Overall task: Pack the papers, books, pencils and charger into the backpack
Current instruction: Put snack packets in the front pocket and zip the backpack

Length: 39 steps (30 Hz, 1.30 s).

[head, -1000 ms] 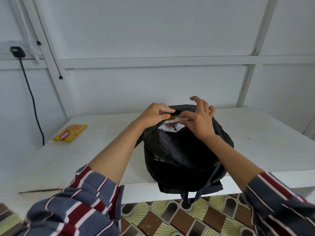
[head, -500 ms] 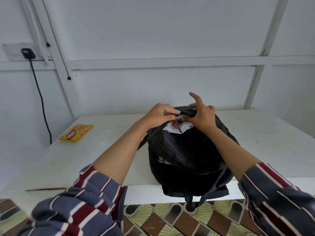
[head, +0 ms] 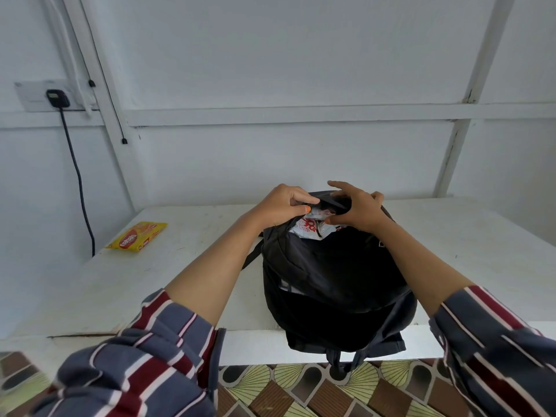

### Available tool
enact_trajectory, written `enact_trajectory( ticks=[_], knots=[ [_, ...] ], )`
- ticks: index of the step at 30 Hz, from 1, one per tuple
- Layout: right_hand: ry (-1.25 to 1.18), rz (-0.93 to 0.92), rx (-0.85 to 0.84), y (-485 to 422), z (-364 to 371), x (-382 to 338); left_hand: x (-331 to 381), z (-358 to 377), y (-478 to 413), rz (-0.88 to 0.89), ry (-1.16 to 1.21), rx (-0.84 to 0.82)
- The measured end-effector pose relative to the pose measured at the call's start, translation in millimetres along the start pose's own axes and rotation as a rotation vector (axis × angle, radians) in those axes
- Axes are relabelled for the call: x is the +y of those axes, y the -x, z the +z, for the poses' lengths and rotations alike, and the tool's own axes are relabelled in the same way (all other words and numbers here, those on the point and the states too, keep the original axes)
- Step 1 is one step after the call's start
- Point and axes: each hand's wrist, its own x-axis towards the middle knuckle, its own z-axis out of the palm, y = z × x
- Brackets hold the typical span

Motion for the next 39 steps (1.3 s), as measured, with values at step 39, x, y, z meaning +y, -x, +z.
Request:
enact_trajectory(
  ticks=[39],
  knots=[
    [-0.45, -0.196, -0.37, -23, 7, -75, -22, -49, 71, -0.195, -0.061, 0.292]
  ],
)
